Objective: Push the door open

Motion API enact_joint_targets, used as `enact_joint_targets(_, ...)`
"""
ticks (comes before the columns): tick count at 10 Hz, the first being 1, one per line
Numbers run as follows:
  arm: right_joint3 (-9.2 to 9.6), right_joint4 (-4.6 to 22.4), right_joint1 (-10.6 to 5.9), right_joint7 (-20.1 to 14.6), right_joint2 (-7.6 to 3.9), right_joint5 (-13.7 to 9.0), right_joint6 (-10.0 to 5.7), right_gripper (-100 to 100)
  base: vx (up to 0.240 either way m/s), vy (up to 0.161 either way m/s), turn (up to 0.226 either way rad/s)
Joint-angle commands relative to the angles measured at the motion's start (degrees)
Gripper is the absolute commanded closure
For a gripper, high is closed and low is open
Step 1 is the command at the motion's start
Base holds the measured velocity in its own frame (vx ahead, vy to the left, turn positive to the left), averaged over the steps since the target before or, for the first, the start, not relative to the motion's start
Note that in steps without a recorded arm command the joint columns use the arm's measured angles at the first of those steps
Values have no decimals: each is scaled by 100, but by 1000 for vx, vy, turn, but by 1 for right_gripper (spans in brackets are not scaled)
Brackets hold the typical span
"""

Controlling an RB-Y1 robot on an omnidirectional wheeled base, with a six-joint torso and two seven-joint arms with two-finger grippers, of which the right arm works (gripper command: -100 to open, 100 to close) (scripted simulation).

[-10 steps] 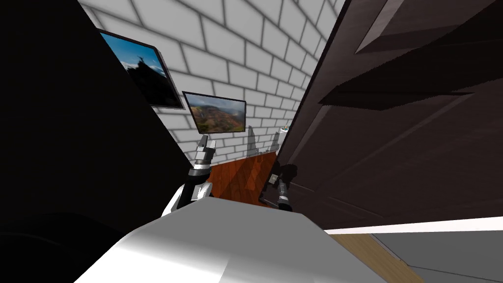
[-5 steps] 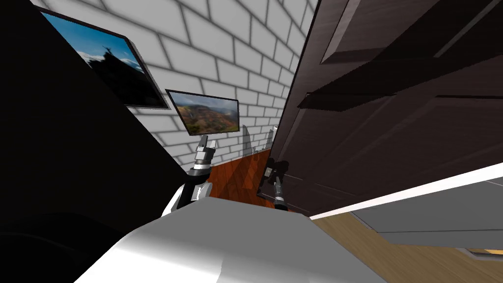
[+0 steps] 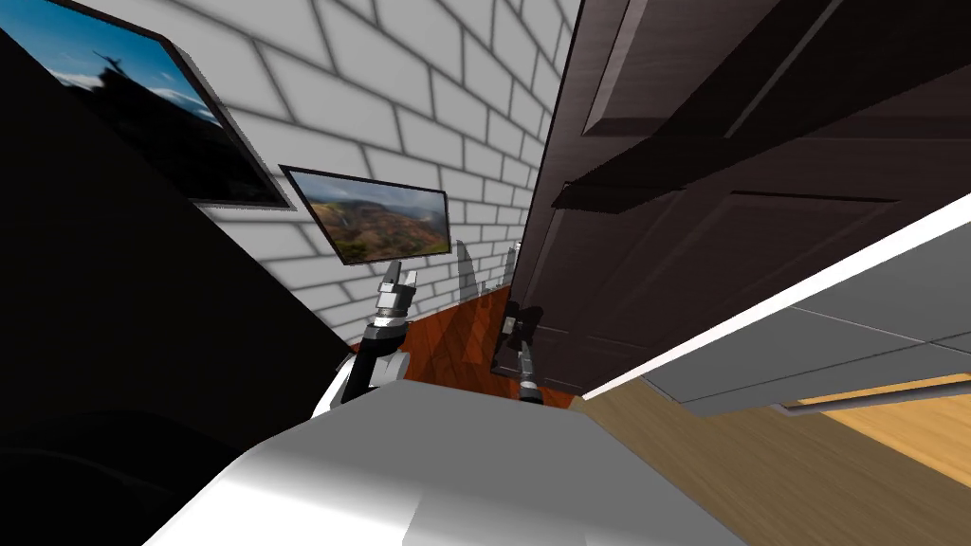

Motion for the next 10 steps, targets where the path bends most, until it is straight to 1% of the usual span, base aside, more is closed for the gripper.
enact_joint_targets(1,247,55,-1,136,86,-80,-60,-100,-44,0,-221)
enact_joint_targets(4,651,22,71,345,260,-207,-114,-100,-42,-7,-177)
enact_joint_targets(6,854,6,107,450,375,-270,-141,-100,-31,-4,-133)
enact_joint_targets(7,988,-5,131,519,465,-312,-159,-100,-28,-4,-147)
enact_joint_targets(8,920,-103,188,459,374,-285,-118,-100,-14,2,-27)
enact_joint_targets(9,882,-67,122,453,201,-280,-89,-100,116,40,23)
enact_joint_targets(10,856,-44,85,443,155,-276,-78,-100,217,72,9)
